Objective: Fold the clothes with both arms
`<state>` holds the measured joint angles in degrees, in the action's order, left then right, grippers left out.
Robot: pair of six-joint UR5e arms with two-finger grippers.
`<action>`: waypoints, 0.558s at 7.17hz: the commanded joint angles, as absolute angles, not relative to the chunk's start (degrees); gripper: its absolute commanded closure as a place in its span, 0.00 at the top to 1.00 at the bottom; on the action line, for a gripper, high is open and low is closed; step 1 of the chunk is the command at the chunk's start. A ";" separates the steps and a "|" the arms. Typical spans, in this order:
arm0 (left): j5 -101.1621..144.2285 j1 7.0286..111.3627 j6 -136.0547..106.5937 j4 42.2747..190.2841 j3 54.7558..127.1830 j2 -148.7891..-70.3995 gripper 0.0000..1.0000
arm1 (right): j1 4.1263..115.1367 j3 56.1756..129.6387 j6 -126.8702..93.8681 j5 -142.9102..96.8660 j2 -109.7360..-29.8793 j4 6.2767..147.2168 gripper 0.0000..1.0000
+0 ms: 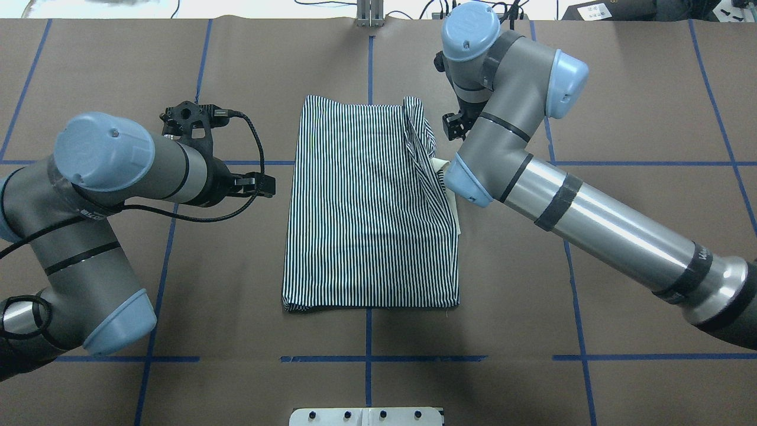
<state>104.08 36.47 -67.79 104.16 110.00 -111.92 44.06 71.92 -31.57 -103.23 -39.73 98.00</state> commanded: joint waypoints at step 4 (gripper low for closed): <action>104.24 36.91 -67.32 103.89 109.95 -111.62 1.00 | 37.98 57.57 -42.28 -102.66 -29.97 89.21 1.00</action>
<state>104.19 36.87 -67.33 103.90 109.99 -111.67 39.42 58.85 -41.19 -102.98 -30.15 90.09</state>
